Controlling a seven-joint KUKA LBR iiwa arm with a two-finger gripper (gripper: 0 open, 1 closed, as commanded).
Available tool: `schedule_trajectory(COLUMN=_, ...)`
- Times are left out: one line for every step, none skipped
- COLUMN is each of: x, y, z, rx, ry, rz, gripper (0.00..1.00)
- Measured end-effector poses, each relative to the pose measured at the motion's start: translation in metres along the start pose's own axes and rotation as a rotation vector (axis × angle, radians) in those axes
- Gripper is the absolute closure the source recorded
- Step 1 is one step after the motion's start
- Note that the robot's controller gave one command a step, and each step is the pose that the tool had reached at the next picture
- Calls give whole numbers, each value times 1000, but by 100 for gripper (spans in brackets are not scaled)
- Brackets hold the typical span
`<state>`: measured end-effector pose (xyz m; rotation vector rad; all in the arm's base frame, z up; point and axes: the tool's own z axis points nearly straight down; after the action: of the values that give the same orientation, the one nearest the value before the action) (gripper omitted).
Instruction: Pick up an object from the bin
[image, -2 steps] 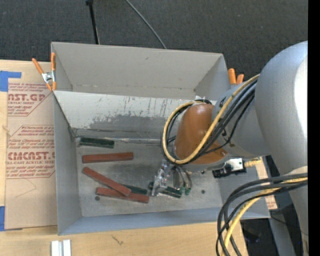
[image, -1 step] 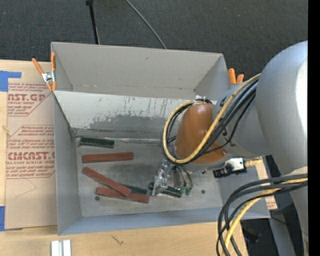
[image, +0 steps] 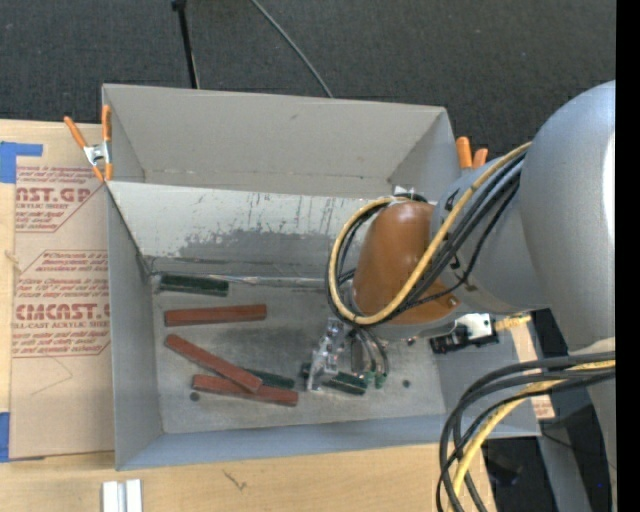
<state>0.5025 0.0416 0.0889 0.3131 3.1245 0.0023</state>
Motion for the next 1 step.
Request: schedule_trajectory(x=0, y=0, z=-7, rx=0, ry=0, rz=1, gripper=100)
